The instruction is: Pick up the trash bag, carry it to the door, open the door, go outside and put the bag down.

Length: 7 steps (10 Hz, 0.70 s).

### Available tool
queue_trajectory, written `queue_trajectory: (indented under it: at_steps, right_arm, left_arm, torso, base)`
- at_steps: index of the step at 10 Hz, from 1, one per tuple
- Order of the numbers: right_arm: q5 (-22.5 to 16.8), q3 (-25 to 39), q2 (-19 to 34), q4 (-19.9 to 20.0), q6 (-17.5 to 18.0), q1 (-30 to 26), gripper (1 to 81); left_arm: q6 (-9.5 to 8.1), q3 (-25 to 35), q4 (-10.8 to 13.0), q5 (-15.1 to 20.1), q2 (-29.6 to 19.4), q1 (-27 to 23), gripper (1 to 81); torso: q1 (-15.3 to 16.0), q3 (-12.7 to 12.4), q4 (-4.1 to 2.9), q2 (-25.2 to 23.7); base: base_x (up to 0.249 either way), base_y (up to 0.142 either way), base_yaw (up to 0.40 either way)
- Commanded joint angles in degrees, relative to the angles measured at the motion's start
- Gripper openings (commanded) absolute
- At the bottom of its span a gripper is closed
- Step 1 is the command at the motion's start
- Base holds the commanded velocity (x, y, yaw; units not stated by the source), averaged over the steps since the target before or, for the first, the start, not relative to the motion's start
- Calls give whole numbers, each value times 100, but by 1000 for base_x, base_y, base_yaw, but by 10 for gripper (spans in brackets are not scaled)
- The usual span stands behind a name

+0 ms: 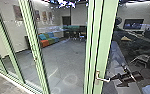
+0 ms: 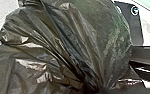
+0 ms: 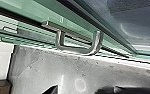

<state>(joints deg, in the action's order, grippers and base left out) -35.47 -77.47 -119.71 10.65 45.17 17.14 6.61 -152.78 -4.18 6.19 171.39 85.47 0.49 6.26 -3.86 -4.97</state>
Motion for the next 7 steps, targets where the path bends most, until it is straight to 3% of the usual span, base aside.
queue_trajectory:
  at_steps: [1, 7]
  right_arm:
    - [-311, -461, -267, -28, 511, -821, 811]
    - [-320, -1251, -732, -55, 888, -487, 811]
  left_arm:
    - [-2, 12, -30, 409, -16, -245, 10]
    - [-2, 12, -39, 391, -34, -219, 10]
  torso:
    - [0, 0, 0, 0]
    - [2, 2, 0, 4]
  base:
    - [0, 0, 0]
    - [0, 0, 0]
